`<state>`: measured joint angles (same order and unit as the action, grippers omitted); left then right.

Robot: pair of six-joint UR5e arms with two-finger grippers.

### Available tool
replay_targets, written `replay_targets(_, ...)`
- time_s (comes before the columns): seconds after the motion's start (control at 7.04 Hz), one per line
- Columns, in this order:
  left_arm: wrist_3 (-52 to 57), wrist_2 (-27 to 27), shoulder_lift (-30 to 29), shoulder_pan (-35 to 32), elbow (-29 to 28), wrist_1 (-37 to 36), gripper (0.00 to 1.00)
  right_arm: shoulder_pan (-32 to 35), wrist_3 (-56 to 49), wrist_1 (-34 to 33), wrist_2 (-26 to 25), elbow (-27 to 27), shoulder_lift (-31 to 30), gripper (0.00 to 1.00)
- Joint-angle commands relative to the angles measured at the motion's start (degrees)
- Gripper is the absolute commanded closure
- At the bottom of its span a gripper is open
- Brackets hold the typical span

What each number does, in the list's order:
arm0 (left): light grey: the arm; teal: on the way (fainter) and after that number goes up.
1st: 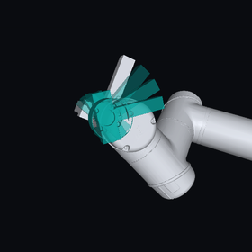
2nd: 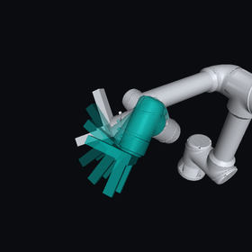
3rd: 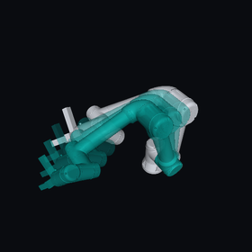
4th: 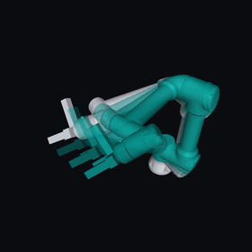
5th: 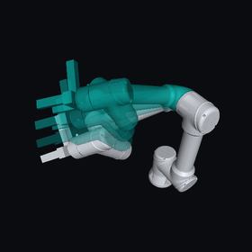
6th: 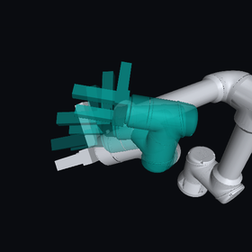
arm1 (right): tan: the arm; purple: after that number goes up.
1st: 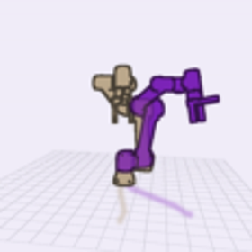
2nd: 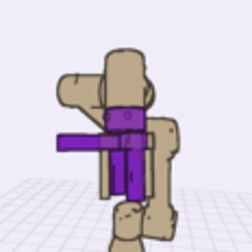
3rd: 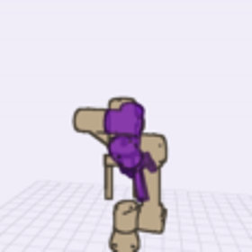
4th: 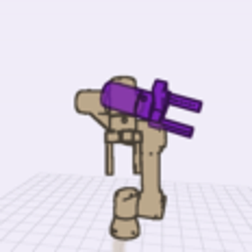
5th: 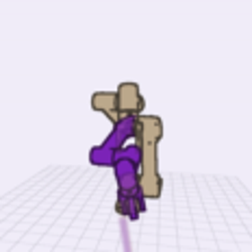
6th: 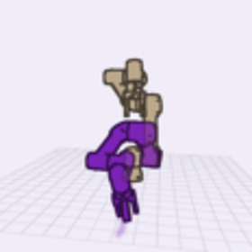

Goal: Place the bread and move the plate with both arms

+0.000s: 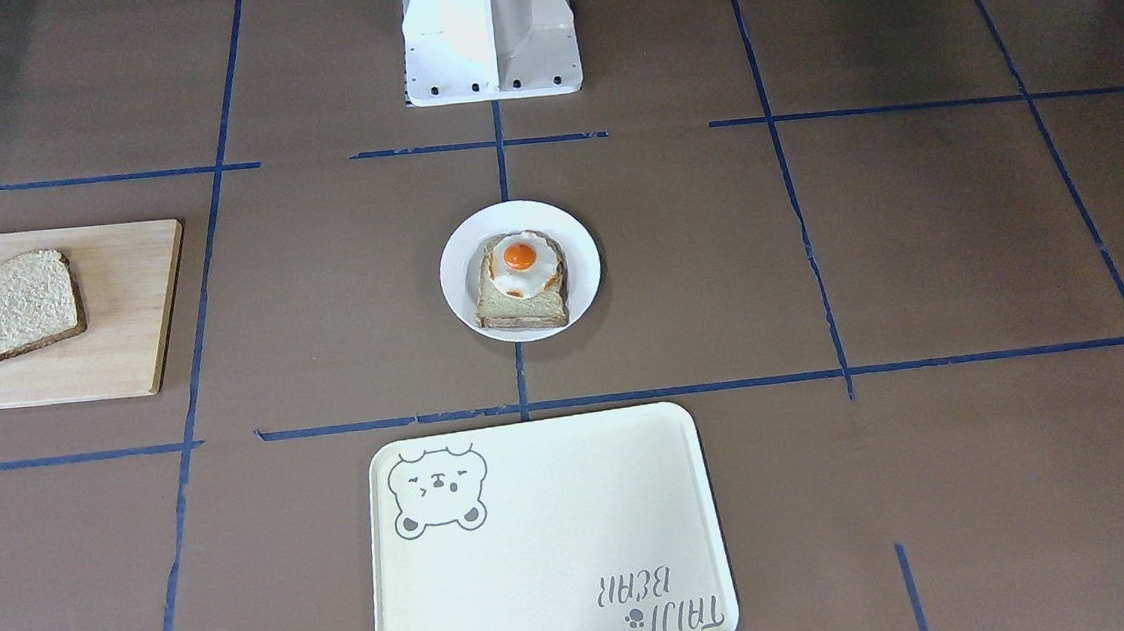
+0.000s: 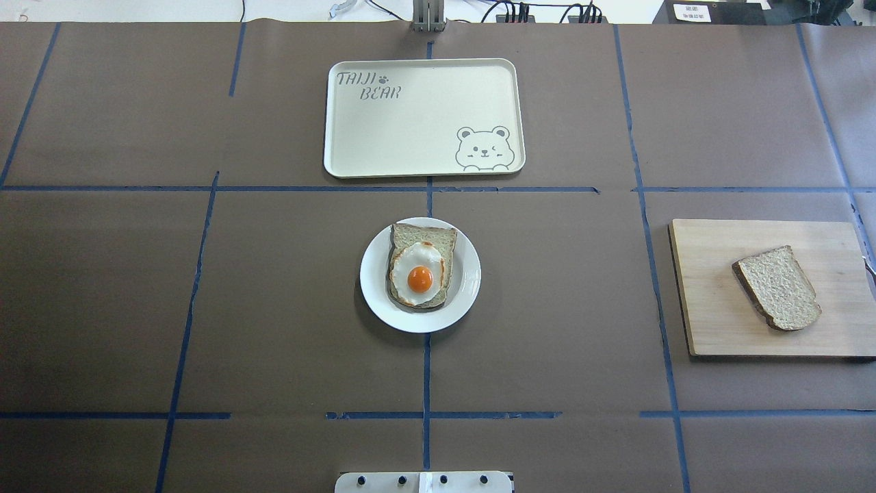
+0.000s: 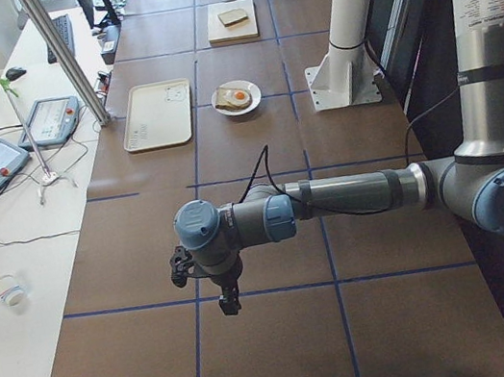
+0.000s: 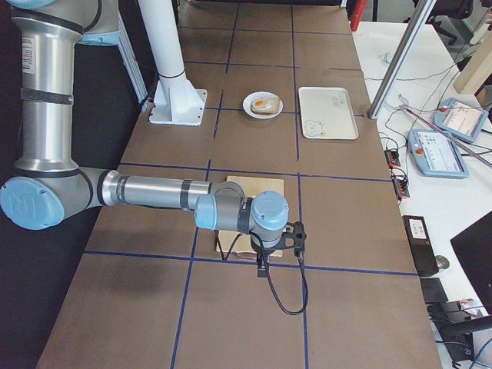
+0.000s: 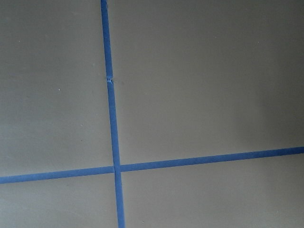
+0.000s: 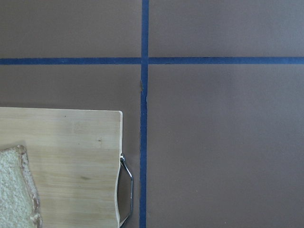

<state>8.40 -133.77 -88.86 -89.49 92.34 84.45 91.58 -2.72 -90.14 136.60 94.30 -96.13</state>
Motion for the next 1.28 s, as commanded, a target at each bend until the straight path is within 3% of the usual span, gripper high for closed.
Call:
replay_targets(0.0,0.0,0.0,0.0,0.0,-0.1,0.0,0.0,0.0,0.1,0.2,0.0,0.4,0.1,0.0)
replay_targets(0.57,0.0,0.0,0.0,0.0,0.0,0.0,0.0,0.0,0.2,0.3,0.1,0.1,0.2,0.0)
replay_targets(0.99,0.0,0.0,-0.1,0.0,0.1,0.0,0.0,-0.2,0.2,0.5,1.8,2.4,1.7,0.0)
replay_targets(1.14,0.0,0.0,-0.1,0.0,0.4,0.0,0.0,-1.0,-0.1,-0.2,1.7,5.8,4.5,0.0)
